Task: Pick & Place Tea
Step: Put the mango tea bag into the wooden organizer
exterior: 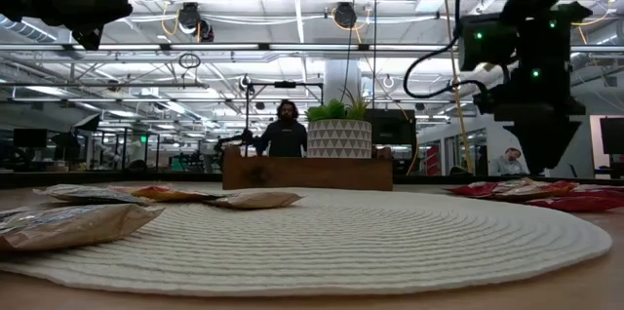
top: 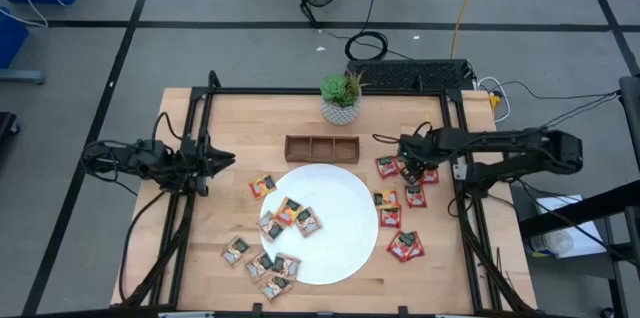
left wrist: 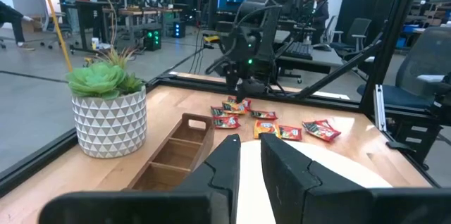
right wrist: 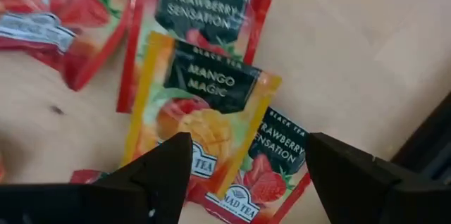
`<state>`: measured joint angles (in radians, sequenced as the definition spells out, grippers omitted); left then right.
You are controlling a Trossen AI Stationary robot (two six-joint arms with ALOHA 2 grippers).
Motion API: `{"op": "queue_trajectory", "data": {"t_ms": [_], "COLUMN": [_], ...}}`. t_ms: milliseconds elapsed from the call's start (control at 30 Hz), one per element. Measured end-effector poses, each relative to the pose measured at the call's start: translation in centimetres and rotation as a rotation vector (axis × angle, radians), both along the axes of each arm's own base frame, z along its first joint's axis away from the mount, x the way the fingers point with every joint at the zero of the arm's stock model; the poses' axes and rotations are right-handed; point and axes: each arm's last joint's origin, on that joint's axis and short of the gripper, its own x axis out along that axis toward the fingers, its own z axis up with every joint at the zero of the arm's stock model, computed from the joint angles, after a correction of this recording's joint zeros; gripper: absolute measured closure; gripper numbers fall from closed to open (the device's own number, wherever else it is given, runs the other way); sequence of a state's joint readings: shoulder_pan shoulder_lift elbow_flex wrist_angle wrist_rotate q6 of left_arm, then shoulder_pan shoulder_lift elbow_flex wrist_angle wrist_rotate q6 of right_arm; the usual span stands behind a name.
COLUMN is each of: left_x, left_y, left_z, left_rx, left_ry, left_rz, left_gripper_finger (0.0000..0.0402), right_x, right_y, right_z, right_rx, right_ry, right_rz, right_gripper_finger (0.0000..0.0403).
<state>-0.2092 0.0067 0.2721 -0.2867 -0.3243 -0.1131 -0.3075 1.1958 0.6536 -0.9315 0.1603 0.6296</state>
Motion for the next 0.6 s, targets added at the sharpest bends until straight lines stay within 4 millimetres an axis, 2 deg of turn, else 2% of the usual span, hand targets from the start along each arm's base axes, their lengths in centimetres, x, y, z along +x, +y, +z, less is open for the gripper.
{"op": "queue_trajectory", "data": {"t_ms": [267, 600], "left_x": [0.0, 0.0], "left_y": [0.0, 0.0], "left_z": [0.0, 0.0], "left_rx": [0.000, 0.000], "left_ry": [0.000, 0.000], "left_rz": [0.000, 0.000], "left_gripper_finger": [0.0339, 0.0339], "right_x": [-0.8, -0.7], "right_y": [-1.4, -1.9], "right_z": [-2.5, -2.7], "right_rx": [0.074, 0.080], "right_ry": [-0.147, -0.191], "right_rz": [-0.031, -0.014], "right_gripper_finger": [0.0149, 0.0149]}}
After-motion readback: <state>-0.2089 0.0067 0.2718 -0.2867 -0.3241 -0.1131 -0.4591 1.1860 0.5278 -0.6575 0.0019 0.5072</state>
